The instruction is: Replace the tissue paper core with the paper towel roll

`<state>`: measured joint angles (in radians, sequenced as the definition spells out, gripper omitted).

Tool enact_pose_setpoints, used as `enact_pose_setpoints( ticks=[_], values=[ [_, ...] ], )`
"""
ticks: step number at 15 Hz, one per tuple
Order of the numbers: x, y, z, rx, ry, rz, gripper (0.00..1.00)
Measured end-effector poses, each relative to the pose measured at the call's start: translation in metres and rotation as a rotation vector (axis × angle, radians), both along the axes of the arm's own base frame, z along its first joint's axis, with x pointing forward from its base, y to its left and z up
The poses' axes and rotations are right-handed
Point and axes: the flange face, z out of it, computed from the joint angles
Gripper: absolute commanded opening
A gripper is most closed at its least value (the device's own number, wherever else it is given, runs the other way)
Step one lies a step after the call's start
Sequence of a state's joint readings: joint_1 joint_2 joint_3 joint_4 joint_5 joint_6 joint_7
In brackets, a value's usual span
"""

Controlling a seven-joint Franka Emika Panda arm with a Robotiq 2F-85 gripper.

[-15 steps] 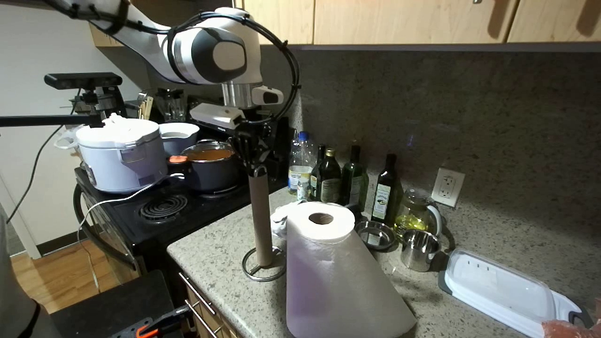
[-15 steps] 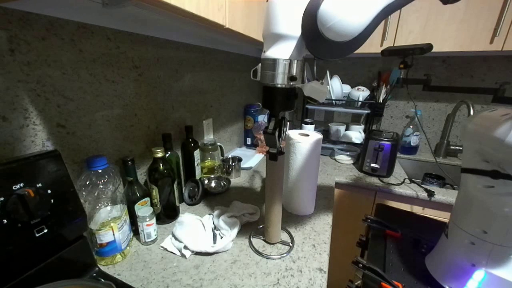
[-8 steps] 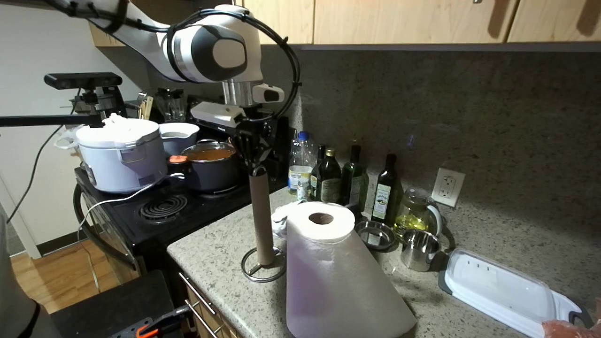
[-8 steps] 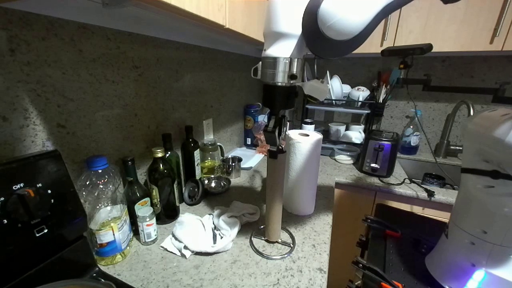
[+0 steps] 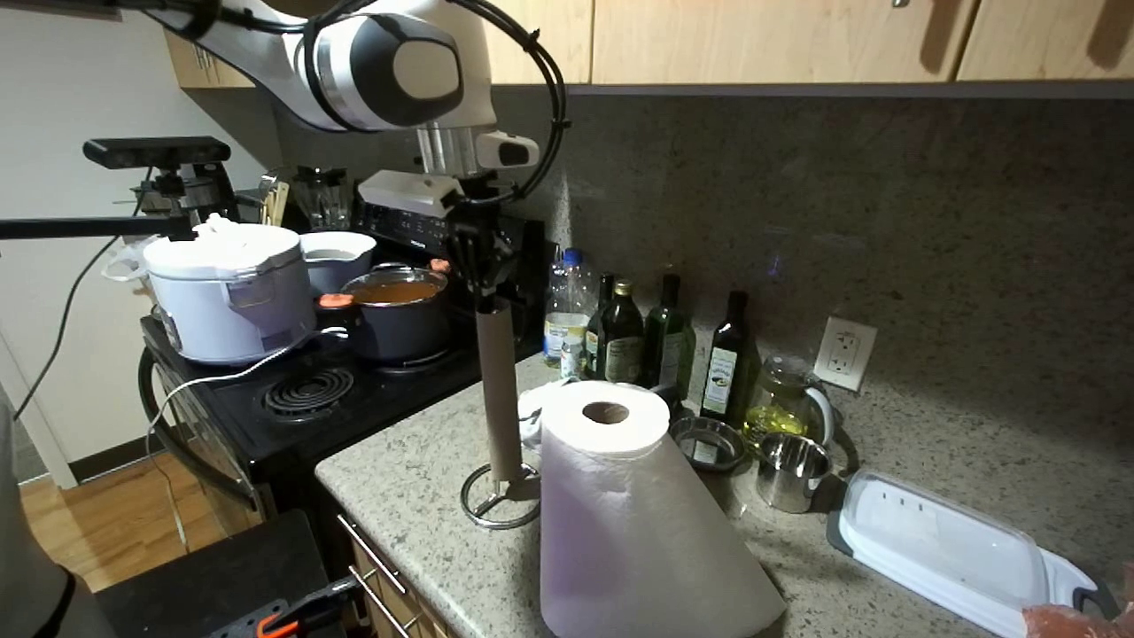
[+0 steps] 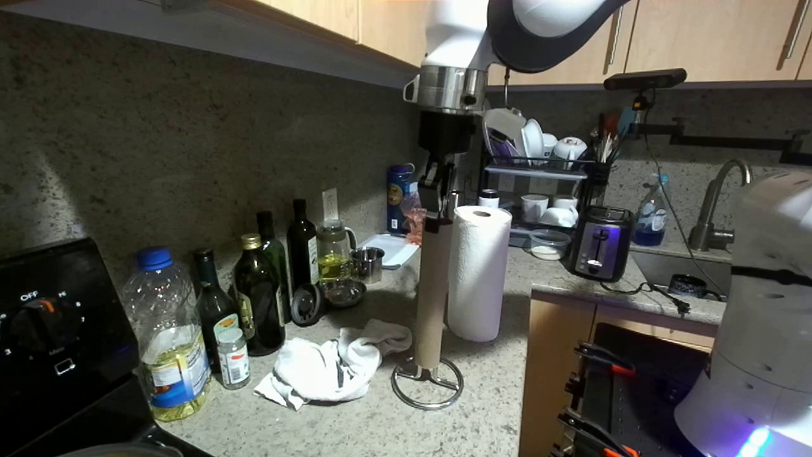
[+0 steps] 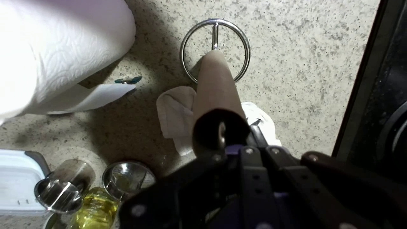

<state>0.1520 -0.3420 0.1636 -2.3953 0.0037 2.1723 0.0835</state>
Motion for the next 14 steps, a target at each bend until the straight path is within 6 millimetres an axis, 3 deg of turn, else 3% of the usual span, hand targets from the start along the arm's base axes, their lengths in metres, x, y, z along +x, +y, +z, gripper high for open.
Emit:
enact_pose_setpoints(
  ticks=[14],
  values=[
    [-0.001,0.011,0.079,-0.109,-0.060,0.080,0.00]
  ],
)
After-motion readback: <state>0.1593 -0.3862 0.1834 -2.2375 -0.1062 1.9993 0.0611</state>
